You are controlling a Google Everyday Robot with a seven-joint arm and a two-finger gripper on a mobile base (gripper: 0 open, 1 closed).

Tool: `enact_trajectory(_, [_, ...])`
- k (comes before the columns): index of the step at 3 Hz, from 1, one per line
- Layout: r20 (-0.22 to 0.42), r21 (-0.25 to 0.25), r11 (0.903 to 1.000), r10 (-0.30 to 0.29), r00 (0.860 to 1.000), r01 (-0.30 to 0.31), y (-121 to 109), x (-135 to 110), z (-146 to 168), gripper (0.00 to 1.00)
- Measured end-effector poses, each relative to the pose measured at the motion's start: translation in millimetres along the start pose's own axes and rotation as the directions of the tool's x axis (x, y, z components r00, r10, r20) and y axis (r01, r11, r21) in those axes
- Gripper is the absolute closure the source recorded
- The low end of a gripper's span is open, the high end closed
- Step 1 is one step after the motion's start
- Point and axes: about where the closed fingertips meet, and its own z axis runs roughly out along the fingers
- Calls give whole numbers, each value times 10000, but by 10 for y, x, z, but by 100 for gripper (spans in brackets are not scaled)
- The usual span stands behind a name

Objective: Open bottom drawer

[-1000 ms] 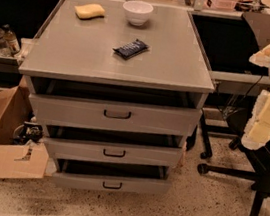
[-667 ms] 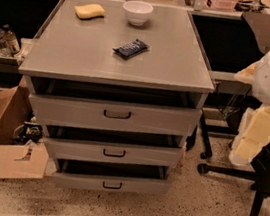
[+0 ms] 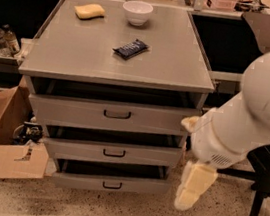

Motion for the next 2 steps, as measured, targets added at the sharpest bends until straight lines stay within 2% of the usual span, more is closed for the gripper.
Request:
enact_trajectory(1, [-54,-517,9979,-399,9992,395,390,65,1132,0])
enact_trajectory(2, [-53,-516,9979,-399,9992,396,390,65,1134,0])
